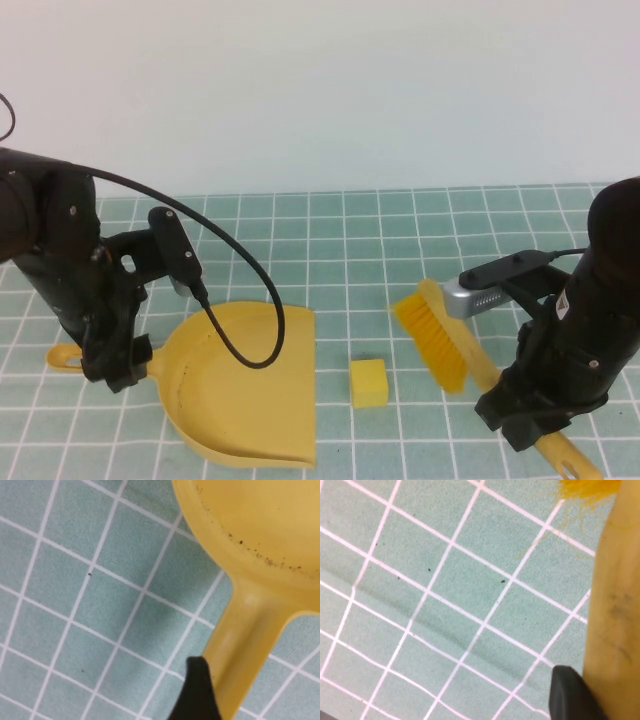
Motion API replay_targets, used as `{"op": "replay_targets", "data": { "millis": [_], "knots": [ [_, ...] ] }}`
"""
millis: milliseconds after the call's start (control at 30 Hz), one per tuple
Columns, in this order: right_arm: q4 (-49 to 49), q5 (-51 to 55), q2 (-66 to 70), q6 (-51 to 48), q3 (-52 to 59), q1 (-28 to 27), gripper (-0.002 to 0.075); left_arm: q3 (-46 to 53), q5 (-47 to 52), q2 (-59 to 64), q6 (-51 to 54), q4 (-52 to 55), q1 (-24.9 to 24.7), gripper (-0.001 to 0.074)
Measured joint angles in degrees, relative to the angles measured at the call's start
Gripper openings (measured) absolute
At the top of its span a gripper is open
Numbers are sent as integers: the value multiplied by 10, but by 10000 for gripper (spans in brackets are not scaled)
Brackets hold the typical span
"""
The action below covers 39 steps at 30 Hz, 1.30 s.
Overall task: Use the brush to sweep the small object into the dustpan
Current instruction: Pick up the dustpan from the table, then sweep the small ball
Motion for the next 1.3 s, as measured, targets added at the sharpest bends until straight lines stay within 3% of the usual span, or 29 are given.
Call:
{"op": "replay_targets", "data": {
  "millis": [533,633,767,1000,1133,1300],
  "knots": [
    [9,-13,0,27,1,0,169,-1,-10,81,85,64,0,521],
    [5,-28,0,52,1,0,169,-1,-20,98,103,59,0,449],
    [-7,-47,0,93,1,0,169,-1,-9,107,106,50,0,230],
    [-24,-52,0,142,1,2,169,-1,-5,98,112,79,-5,216],
    [-68,-54,13,181,1,23,169,-1,-2,80,56,148,-44,216],
    [-128,-60,67,235,1,56,169,-1,-3,70,35,148,-89,215]
  ]
}}
